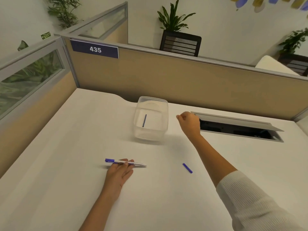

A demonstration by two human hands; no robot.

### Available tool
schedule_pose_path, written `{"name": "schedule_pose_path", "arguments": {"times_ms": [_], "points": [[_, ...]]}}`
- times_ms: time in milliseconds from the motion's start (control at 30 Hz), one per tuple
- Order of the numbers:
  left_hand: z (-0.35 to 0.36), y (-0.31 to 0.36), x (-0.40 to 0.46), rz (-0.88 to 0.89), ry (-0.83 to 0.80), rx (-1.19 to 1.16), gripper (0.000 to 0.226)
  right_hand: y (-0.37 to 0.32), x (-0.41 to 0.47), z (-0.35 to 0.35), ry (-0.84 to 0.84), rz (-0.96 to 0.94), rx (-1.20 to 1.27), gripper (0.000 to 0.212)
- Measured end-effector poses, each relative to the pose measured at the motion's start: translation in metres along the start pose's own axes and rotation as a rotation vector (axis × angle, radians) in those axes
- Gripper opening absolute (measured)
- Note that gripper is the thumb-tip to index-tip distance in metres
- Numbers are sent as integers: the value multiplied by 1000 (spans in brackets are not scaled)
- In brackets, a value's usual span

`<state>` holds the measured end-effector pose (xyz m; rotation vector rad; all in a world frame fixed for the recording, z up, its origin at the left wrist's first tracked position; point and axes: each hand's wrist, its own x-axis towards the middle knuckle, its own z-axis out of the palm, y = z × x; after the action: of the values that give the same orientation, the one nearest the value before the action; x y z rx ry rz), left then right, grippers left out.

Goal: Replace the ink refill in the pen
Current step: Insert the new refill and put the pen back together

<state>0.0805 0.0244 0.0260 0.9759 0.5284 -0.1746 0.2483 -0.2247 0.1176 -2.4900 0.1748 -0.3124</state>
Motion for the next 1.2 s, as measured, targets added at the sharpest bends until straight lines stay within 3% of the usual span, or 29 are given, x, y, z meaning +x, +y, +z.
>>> {"name": "schedule_pose_path", "arguments": {"times_ms": [133, 333, 433, 600, 833, 1000, 1200], "points": [[5, 0, -6, 21, 23, 46, 13, 70, -47, -26, 10, 104, 5, 24], [9, -1, -15, 20, 62, 90, 9, 158, -129, -53, -16, 353, -105, 36], [11, 0, -18, 22, 63, 103, 7, 171, -162, -59, -20, 379, -131, 37], [17, 0, -26, 70, 87, 130, 6, 175, -183, -62, -70, 259, -180, 18], [17, 1, -35, 34, 72, 77, 8, 162, -185, -66, -159, 294, -344, 21], [28, 2, -47, -2, 38, -31, 8, 136, -189, -80, -80, 390, 57, 11], [75, 1, -80, -11, -74, -170, 9, 58, -198, -102, -131, 577, 973, 14]]}}
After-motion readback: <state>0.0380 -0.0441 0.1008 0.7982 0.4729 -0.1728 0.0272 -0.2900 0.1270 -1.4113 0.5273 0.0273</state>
